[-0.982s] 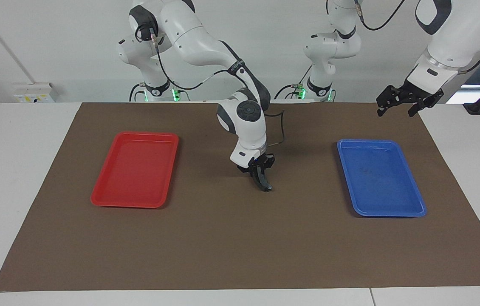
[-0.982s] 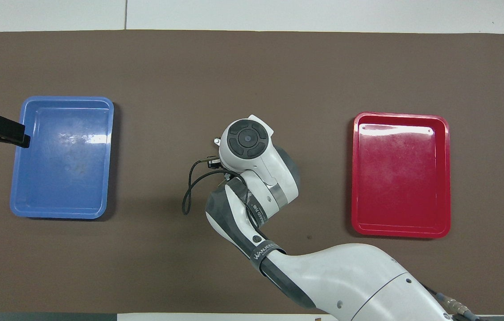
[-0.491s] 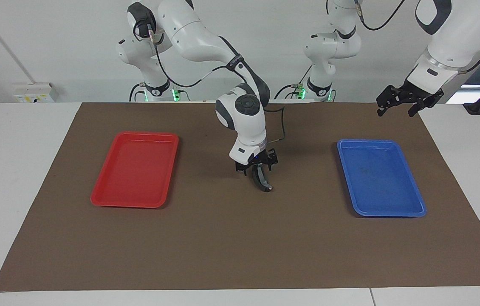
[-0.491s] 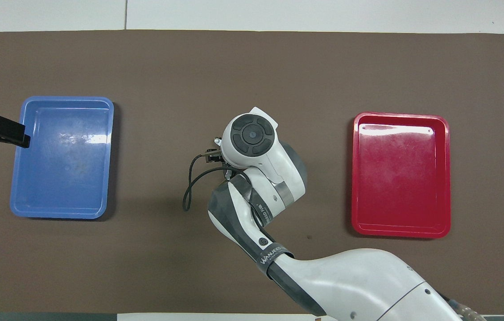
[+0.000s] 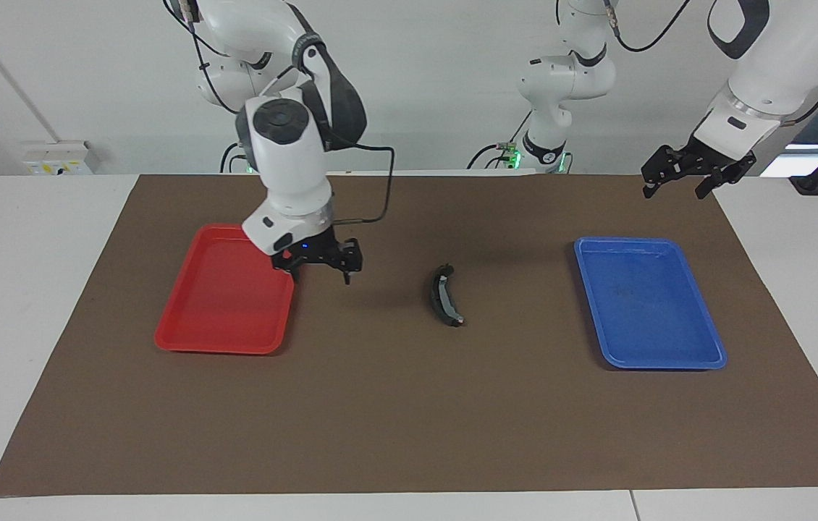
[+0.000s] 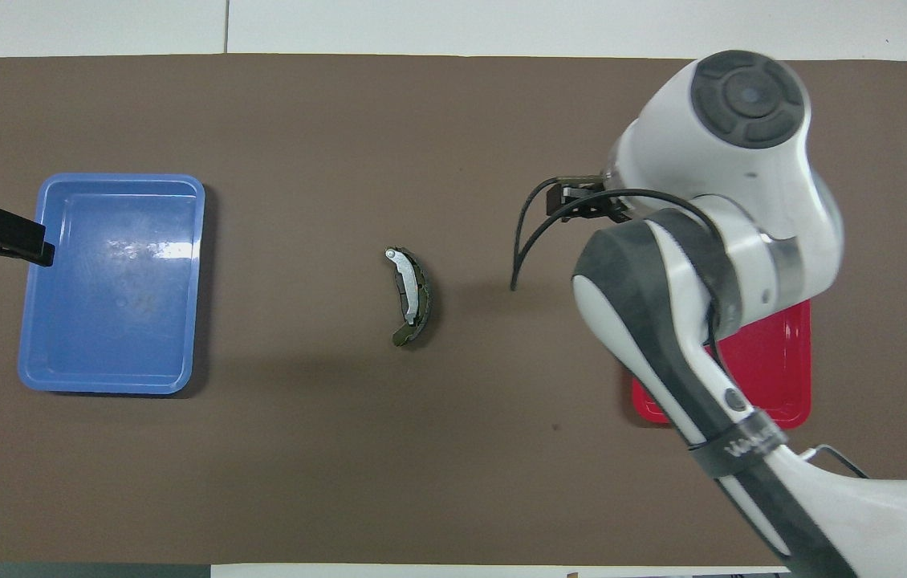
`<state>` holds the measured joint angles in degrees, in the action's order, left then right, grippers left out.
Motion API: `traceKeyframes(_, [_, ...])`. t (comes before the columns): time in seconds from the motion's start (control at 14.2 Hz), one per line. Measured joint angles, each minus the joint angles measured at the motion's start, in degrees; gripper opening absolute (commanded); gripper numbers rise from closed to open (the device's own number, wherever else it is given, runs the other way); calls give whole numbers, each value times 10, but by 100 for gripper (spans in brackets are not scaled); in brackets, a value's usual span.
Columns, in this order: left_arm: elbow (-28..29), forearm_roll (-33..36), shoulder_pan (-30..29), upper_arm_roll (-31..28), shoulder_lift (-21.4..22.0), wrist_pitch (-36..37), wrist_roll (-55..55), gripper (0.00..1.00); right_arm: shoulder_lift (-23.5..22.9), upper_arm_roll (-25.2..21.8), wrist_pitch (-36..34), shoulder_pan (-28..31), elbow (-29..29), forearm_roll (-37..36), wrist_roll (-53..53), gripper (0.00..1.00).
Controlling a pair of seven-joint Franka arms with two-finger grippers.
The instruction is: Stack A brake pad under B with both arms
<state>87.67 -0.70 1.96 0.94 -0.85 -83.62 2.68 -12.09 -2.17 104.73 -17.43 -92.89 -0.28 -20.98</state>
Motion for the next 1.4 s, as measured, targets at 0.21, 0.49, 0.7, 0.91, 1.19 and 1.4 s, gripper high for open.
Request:
traceKeyframes(0.21, [0,0,0,0,0,0,0,100,38,-1,-83,103,0,-2,108,100])
traceKeyframes(0.49, [0,0,0,0,0,0,0,100,89,-1,-157,202,0,-2,201,100])
traceKeyframes(0.7, [0,0,0,0,0,0,0,100,123,3,-186,204,-8,-2,204,100])
traceKeyframes(0.91, [0,0,0,0,0,0,0,100,145,3,-188,203,-28,-3,204,100])
traceKeyframes(1.19, [0,0,0,0,0,0,0,100,156,-22,-187,204,-54,-6,204,100])
traceKeyframes(1.4, [0,0,0,0,0,0,0,100,165,-23,-181,203,-68,-6,204,100])
